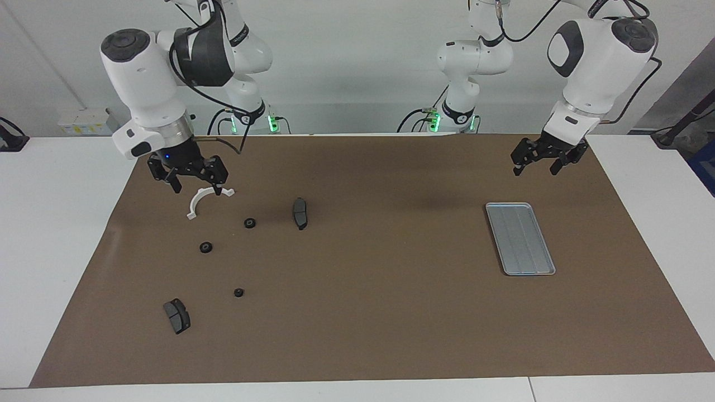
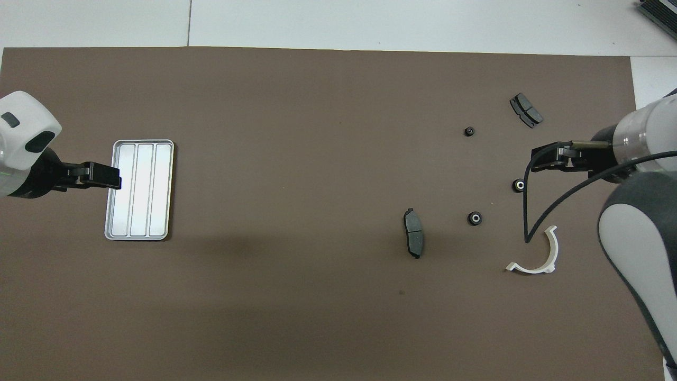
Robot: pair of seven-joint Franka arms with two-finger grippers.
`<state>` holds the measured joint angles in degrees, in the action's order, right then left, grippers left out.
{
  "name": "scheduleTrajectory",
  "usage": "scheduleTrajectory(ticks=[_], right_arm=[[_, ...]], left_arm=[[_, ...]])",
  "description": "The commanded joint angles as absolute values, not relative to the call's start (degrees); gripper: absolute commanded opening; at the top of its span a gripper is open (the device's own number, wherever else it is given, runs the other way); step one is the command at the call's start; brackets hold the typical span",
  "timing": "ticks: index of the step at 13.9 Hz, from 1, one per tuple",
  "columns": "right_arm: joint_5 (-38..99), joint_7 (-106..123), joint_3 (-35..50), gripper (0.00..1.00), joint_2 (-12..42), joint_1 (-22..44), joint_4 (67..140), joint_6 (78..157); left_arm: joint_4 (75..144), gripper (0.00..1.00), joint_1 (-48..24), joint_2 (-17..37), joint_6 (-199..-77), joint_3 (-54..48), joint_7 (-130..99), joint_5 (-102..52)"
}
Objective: Pick bearing gear from pile to tray
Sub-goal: 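Grasp the black bearing nearest the right gripper with the right gripper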
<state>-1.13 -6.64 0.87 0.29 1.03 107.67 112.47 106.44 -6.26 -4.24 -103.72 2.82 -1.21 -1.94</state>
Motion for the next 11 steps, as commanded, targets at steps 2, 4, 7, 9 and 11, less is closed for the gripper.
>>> scheduleTrajectory(ticks=[2,4,7,9,11], right_arm=[[-0.09,1.39,1.23,1.00,1.75,-3.06,113.72,119.43],[-0.09,2.99,1.23,1.00,4.12,-4.13,114.60,122.15],[-0.09,3.16,1.23,1.00,6.93,-4.22,117.76,129.44],[-0.09,3.16,1.23,1.00,9.22,-4.22,118.47,132.26],[-0.09,3.51,1.23,1.00,11.59,-4.22,118.83,135.25]], left_arm=[[108.46,1.00,-6.42,-5.89,-104.94,2.90,-1.49,-2.29],[108.46,1.00,-6.50,-5.89,-104.94,2.90,-1.49,-2.29],[108.46,1.00,-6.50,-5.89,-104.94,2.90,-1.49,-2.29],[108.46,1.00,-6.50,-5.89,-104.94,2.90,-1.49,-2.29],[108.46,1.00,-6.50,-5.89,-104.94,2.90,-1.49,-2.29]])
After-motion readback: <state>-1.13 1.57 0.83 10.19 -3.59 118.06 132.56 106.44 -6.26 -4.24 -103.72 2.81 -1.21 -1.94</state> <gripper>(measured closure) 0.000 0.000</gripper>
